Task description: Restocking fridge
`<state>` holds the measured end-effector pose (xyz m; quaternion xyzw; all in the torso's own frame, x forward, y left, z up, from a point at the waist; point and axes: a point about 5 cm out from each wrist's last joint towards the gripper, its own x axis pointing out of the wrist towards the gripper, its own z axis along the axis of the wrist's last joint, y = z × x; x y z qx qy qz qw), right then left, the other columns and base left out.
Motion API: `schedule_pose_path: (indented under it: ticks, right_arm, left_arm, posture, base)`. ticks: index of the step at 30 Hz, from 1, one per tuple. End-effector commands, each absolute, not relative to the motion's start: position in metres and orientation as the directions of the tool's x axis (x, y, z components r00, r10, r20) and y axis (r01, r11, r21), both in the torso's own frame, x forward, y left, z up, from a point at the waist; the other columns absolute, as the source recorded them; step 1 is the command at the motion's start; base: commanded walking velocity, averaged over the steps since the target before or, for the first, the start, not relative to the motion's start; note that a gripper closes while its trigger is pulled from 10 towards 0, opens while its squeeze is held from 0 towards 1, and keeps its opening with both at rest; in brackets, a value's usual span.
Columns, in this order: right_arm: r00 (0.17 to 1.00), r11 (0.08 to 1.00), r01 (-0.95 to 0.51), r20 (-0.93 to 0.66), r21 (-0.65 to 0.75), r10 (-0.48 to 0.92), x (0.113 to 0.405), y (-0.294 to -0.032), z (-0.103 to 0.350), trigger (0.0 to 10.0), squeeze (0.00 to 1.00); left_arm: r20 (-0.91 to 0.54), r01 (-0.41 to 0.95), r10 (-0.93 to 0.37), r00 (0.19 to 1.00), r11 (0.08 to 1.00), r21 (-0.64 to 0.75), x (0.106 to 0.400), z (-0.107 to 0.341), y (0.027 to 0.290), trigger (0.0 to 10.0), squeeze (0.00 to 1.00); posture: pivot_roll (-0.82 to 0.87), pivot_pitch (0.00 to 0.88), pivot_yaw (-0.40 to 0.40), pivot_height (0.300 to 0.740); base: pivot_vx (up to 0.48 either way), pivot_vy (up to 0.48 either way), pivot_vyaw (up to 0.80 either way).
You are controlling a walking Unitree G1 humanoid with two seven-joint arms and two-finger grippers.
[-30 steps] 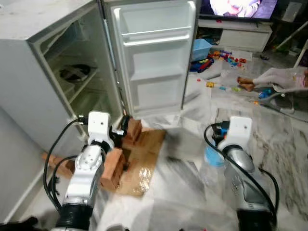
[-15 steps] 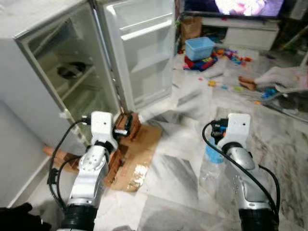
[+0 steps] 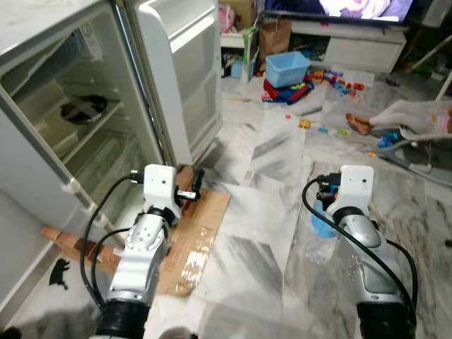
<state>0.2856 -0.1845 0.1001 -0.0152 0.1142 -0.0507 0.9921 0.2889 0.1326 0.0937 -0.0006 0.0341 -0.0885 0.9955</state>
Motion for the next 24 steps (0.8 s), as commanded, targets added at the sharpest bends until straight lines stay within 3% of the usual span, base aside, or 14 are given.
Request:
schedule_pose_path:
  ticks: [1,9,15,24]
  right_arm:
    - [0.980,0.997,0.063,-0.187,-0.048,-0.071,0.2888,-0.1781,0.1077,10.0,0.00]
    - [0.983,0.997,0.060,-0.172,-0.049,-0.067,0.2905,-0.1781,0.1094,10.0,0.00]
    - [0.985,0.998,0.044,-0.166,-0.053,-0.053,0.2913,-0.1761,0.1101,10.0,0.00]
    - [0.986,0.998,0.029,-0.161,-0.055,-0.038,0.2923,-0.1741,0.1102,10.0,0.00]
  left_arm:
    - [-0.062,0.166,-0.166,0.984,0.986,0.003,0.2911,0.0967,0.1349,10.0,0.00]
    - [-0.062,0.162,-0.160,0.985,0.986,0.030,0.2936,0.0967,0.1327,10.0,0.00]
    - [-0.073,0.150,-0.147,0.986,0.988,0.041,0.2944,0.0955,0.1329,10.0,0.00]
    - [-0.080,0.125,-0.120,0.990,0.990,0.064,0.2961,0.0942,0.1346,10.0,0.00]
  posture:
    - [-0.04,0.000,0.023,0.740]
    - [-0.05,0.000,0.023,0.740]
    - [-0.05,0.000,0.022,0.740]
    - [-0.05,0.000,0.024,0.740]
  base:
    - [0.461,0.000,0.00]
    - [0.453,0.000,0.00]
    - [0.423,0.000,0.72]
    - [0.398,-0.264,0.80]
